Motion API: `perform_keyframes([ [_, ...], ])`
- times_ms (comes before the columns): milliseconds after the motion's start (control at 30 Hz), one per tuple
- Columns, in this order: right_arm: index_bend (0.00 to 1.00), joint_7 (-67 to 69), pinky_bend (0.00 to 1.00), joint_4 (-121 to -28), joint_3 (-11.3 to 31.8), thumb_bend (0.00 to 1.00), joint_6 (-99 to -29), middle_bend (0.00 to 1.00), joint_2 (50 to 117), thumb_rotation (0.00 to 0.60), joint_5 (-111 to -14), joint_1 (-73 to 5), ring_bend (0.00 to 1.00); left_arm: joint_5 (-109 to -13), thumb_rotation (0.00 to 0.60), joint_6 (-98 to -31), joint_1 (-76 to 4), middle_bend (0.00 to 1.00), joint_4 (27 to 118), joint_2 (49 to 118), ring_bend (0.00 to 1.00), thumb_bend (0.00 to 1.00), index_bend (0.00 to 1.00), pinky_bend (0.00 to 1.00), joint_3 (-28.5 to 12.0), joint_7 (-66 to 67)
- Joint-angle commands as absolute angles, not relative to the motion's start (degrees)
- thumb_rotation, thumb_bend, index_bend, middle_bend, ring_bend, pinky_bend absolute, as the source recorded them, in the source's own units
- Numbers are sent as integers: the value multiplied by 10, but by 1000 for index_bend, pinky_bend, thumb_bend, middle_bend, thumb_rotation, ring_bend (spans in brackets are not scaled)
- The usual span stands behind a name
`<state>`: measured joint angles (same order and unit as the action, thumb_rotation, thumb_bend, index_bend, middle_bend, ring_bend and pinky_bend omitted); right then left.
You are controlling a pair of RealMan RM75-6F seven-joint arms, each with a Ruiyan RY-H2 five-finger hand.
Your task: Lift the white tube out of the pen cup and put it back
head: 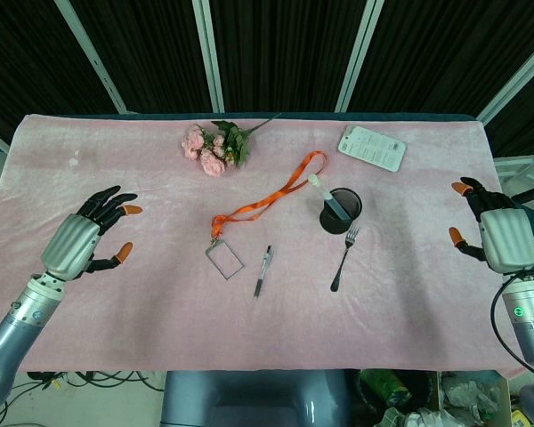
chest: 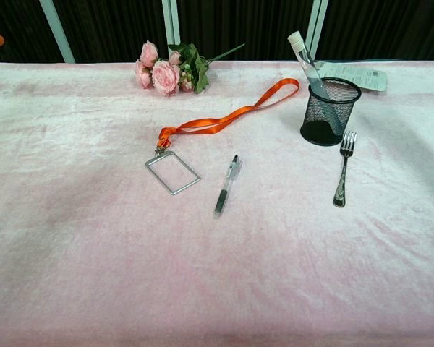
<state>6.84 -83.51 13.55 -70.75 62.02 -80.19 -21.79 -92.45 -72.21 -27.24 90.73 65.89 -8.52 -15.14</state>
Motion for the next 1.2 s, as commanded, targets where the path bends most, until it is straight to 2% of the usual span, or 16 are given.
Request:
perform_keyframes([
  [33,195,57,270,-843,135,266,-707,137,618,600,-797,-219,288,-925,600,-725,-273,137,908,656,0,401,237,110,-83,-153],
  [367,195,70,270,-847,126,261,-704,136,618,600,-796,-218,288,-930,600,-758,-260,137,920,646,0,401,237,110,-77,-140],
  [1067,186,65,260,-846,123,261,-715,132,613,600,-780,-209,284,-930,600,-763,-266,137,894,669,0,401,234,110,-68,-106],
  [1200,186,52,255,-836,122,261,-722,132,621,600,-773,-205,284,-934,600,-787,-255,139,890,665,0,401,228,110,-68,-74],
])
